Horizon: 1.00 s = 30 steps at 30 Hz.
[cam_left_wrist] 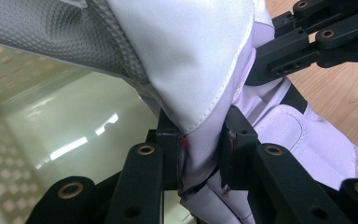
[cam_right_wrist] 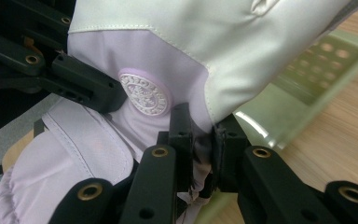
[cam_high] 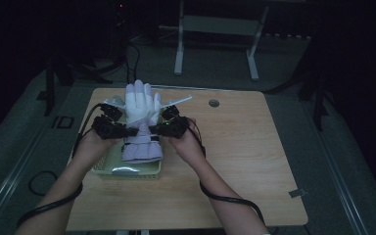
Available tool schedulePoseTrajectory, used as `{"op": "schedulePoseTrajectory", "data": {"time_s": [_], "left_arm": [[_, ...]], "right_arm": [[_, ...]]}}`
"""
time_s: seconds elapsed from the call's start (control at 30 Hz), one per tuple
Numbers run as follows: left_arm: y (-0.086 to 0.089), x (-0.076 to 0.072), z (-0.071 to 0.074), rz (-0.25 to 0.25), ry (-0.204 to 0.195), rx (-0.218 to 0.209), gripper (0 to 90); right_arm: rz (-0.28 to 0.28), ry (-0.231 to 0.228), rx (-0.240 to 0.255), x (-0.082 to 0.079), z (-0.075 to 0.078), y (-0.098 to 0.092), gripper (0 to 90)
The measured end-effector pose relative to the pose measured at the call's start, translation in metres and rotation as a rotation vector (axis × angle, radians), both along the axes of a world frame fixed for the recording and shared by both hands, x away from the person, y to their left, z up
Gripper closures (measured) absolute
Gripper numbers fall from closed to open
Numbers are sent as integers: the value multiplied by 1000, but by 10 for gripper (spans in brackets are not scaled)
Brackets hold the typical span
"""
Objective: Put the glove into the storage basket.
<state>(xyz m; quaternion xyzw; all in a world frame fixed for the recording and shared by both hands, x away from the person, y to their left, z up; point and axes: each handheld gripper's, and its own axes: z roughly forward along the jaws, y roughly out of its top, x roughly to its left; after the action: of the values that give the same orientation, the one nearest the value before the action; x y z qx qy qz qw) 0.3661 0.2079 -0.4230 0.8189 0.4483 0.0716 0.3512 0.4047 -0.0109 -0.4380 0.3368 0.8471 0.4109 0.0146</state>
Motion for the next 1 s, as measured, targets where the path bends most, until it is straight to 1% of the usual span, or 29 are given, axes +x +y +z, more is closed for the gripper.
{"op": "schedulePoseTrajectory", "data": {"time_s": [0.03,0.07,0.1,0.13,0.17,0.23,0.27,0.3,0.47,0.5,0.57,0.6,0.67,0.7,0.73,0.77,0.83,0.9,0.93,1.0], "left_arm": [[4,0,-1,2,1,-1,734],[8,0,-3,4,1,-1,734],[11,0,-5,8,3,-5,734],[16,1,-11,10,3,-8,734],[16,1,-11,10,3,-8,734],[20,2,-17,9,9,-13,733],[22,4,-22,14,16,-19,733],[22,5,-26,13,24,-22,733],[25,10,-46,11,43,-24,732],[26,11,-50,15,50,-28,732],[27,12,-52,17,57,-29,732],[28,14,-62,23,81,-18,731],[28,14,-64,23,87,-10,731],[28,15,-68,24,98,7,730],[28,15,-68,24,98,7,730],[28,15,-70,25,104,14,730],[28,15,-73,28,118,23,729],[26,14,-76,27,115,42,727],[25,14,-77,33,119,48,727],[25,14,-79,36,126,52,726]], "right_arm": [[0,0,0,0,0,0,804],[5,-3,-4,1,-3,8,804],[5,-3,-4,1,-3,8,804],[4,1,-8,2,-7,14,804],[4,1,-8,2,-7,14,804],[1,7,-16,4,-15,21,804],[-1,16,-22,4,-19,23,804],[-1,16,-22,4,-19,23,804],[-10,31,-57,7,-36,29,804],[-14,30,-77,7,-42,32,804],[-14,30,-77,7,-42,32,804],[-22,33,-105,7,-51,37,804],[-22,32,-115,7,-53,39,804],[-28,38,-131,6,-58,43,804],[-28,38,-131,6,-58,43,804],[-32,47,-150,5,-61,46,804],[-35,52,-158,5,-63,47,804],[-39,62,-182,4,-67,50,805],[-39,62,-182,4,-67,50,805],[-46,60,-199,3,-70,52,805]]}}
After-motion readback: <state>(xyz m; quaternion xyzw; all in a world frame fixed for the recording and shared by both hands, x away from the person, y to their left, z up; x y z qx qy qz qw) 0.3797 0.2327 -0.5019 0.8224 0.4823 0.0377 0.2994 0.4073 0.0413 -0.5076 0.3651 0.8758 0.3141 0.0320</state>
